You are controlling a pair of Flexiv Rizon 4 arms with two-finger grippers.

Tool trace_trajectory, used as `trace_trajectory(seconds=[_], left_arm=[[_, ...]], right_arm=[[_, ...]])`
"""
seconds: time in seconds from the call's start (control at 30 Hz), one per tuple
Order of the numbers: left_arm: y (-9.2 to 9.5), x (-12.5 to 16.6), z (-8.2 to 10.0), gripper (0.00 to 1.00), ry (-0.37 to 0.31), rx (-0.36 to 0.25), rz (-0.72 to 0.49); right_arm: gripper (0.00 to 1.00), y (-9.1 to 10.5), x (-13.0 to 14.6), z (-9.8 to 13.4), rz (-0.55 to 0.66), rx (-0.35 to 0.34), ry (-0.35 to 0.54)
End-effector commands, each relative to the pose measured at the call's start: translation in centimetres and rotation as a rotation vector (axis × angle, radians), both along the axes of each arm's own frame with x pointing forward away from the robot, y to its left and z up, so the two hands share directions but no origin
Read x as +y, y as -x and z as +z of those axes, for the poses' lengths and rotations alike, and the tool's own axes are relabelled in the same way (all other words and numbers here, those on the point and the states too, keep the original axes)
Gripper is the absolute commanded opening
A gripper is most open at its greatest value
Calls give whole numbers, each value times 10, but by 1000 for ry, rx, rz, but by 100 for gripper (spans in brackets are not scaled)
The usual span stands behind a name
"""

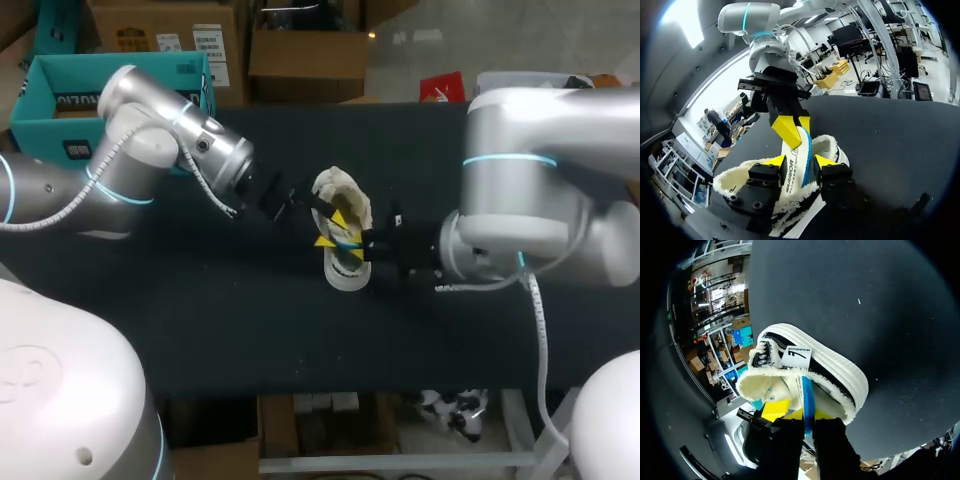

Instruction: Open the shoe tongue, take the insole out of the shoe, put the insole back into the shoe, and pack the shoe into the shoebox

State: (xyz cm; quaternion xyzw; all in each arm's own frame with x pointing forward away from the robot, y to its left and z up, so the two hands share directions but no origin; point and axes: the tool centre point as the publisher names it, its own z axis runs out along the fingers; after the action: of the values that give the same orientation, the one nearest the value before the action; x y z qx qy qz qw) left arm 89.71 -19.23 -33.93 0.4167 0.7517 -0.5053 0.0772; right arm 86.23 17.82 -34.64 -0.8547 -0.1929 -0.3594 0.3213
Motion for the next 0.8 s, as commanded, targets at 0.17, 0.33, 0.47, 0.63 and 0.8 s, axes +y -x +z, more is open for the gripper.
trace_trajectory(seconds=[0.17,0.33,0.47,0.63,0.8], left_arm=[[12,11,19,100,-21,4,-4],[15,21,28,100,-26,43,4],[17,29,36,100,-14,72,18],[19,34,39,100,-19,85,50],[22,38,45,100,-33,113,76]], right_arm=[[0,-7,11,-15,-21,35,54],[0,-10,11,-23,-20,51,64],[0,-10,11,-29,-23,53,74],[0,-11,10,-39,-34,72,81],[0,-8,9,-39,-45,78,93]])
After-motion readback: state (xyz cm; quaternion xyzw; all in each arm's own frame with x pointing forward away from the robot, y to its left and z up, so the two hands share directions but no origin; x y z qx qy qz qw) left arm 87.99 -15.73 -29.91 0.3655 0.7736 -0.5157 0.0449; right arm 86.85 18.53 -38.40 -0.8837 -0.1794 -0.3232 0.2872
